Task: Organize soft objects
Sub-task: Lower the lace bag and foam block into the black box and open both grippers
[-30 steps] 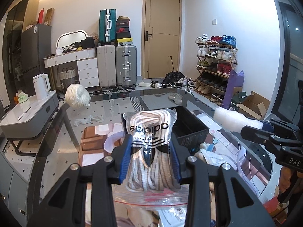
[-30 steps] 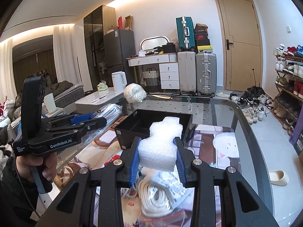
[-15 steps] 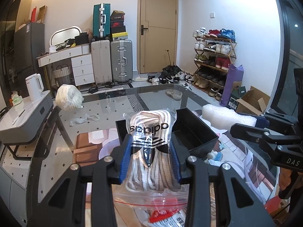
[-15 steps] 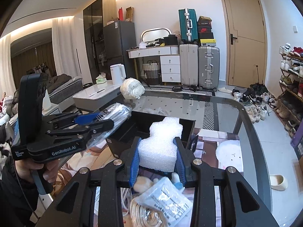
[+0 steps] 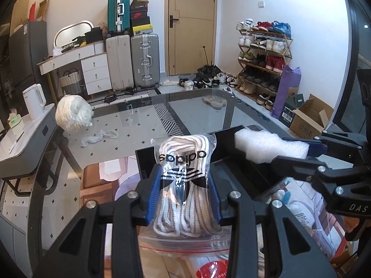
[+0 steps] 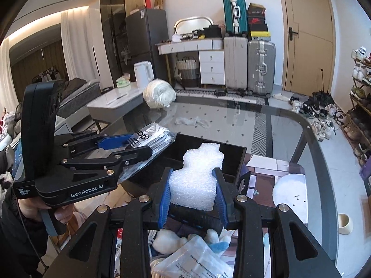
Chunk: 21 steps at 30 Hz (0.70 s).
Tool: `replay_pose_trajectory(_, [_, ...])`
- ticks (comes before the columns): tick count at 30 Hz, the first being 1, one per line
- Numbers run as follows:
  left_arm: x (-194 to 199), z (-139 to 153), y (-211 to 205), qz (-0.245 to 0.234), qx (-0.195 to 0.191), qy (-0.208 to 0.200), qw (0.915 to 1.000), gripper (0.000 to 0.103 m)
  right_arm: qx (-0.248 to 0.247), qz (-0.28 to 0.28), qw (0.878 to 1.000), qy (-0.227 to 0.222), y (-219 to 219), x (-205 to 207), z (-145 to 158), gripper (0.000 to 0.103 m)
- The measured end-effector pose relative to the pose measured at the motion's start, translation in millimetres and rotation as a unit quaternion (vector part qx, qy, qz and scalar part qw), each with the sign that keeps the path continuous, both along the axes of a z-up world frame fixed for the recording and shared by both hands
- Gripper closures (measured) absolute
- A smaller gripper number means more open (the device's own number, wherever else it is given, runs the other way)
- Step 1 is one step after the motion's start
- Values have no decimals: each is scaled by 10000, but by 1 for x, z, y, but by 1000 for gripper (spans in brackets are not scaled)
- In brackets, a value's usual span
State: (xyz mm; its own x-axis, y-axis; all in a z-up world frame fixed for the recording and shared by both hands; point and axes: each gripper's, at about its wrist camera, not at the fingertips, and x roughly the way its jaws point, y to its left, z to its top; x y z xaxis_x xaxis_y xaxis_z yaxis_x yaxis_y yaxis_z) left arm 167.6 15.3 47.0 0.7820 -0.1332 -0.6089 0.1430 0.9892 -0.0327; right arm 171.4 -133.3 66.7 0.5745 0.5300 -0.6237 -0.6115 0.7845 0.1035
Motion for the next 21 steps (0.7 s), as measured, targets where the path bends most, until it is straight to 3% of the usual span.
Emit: replay_pose_trajectory(21, [42,-17,-19,-331,152,244,9990,67,-605,121,9974,369,23,50,-30,69])
